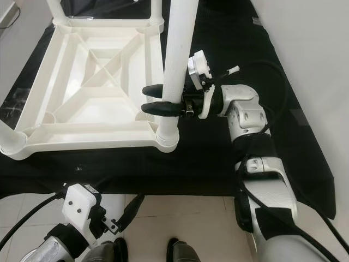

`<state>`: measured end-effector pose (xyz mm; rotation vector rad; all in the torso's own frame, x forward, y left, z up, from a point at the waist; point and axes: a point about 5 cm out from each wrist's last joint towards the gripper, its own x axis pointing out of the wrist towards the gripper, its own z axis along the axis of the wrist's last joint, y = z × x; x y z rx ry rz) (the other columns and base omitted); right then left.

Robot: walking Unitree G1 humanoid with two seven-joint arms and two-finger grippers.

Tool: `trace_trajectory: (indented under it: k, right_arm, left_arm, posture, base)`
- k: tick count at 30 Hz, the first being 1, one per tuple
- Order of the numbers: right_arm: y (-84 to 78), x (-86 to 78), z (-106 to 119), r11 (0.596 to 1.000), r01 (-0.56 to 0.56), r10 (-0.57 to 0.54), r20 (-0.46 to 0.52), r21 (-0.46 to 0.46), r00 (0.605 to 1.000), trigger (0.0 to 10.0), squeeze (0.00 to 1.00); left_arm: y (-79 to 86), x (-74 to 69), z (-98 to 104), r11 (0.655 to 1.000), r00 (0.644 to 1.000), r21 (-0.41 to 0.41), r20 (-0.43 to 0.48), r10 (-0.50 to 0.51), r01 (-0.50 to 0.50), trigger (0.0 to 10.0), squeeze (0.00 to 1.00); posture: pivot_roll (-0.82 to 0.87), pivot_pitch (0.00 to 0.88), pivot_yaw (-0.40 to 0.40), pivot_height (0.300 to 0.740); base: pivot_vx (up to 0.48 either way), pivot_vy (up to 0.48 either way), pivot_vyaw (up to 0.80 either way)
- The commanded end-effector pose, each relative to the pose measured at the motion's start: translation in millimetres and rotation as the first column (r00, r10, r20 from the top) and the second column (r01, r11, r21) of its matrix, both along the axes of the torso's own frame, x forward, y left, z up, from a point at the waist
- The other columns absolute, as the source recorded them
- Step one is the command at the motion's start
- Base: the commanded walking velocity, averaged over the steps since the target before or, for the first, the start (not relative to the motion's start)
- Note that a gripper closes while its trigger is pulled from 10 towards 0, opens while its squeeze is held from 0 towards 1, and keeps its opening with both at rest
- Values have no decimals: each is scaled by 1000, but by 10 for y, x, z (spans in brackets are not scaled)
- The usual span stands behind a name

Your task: Building children table

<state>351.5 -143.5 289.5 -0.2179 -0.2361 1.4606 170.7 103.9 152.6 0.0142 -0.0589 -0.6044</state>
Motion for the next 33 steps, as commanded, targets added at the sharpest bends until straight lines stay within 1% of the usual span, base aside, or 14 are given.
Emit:
trace_trajectory:
  k: [1,4,5,7,10,18,19,21,22,23,24,31,32,33]
  right_arm:
    - [4,11,-194,990,140,-139,-39,8,989,0,0]
    - [67,-33,-451,908,419,-417,-93,13,904,0,0]
    - [80,-56,-664,689,724,-725,-44,-38,687,0,0]
    - [261,-564,-1041,442,891,-896,-82,-102,436,0,0]
    - [376,-694,-1076,439,892,-896,-116,-108,428,0,0]
    - [566,-496,-929,476,878,-870,-163,-36,465,549,0]
    - [574,-451,-860,480,877,-866,-164,-13,472,10000,0]
    - [574,-428,-813,480,878,-865,-164,2,473,10000,0]
    - [598,-469,-744,493,869,-851,-191,31,490,10000,682]
    - [598,-469,-744,493,869,-851,-191,31,490,10000,682]
    - [607,-486,-643,551,829,-794,-246,95,556,10000,1000]
    - [468,-524,-321,866,449,-432,-123,220,893,10000,973]
    - [423,-517,-314,908,380,-372,-76,175,925,10000,55]
    - [381,-489,-312,930,342,-339,-47,135,940,10000,55]
  left_arm:
    - [-2,-25,-56,1000,999,11,-34,-6,6,10000,0]
    - [7,-21,-59,1000,999,10,-33,-3,3,10000,0]
    - [23,-16,-61,1000,999,11,-33,0,1,10000,0]
    - [35,8,-57,1000,1000,17,-30,2,-2,10000,0]
    - [41,25,-62,1000,1000,20,-29,-1,1,10000,0]
    - [27,119,-102,1000,999,16,-32,-10,10,10000,0]
    - [23,137,-103,1000,1000,15,-29,-8,9,10000,0]
    - [21,147,-102,1000,1000,14,-27,-7,7,10000,0]
    - [20,153,-101,1000,1000,13,-25,-5,5,10000,0]
    - [20,153,-101,1000,1000,13,-25,-5,5,10000,0]
    - [19,153,-99,1000,1000,13,-24,-4,4,10000,0]
    - [5,128,-86,1000,1000,6,-24,-9,9,10000,0]
    - [-1,115,-83,1000,1000,4,-25,-12,12,10000,0]
    - [-5,107,-81,1000,1000,3,-26,-13,13,10000,0]
  posture:
    - [90,291,-84,740]
    - [67,288,-86,740]
    - [53,287,-80,740]
    - [53,282,-71,740]
    - [37,282,-61,740]
    - [31,230,-60,740]
    - [32,226,-67,740]
    - [33,226,-68,740]
    - [35,224,-69,740]
    - [35,224,-69,740]
    - [34,226,-70,740]
    - [44,243,-71,740]
    - [51,248,-74,740]
    - [51,248,-74,740]
  base:
    - [0,0,0]
    - [0,0,0]
    - [0,0,0]
    - [0,0,0]
    - [0,0,0]
    - [0,0,0]
    - [0,0,0]
    - [0,0,0]
    - [0,0,0]
    - [0,0,0]
    - [0,0,0]
    - [0,0,0]
    - [0,0,0]
    - [0,0,0]
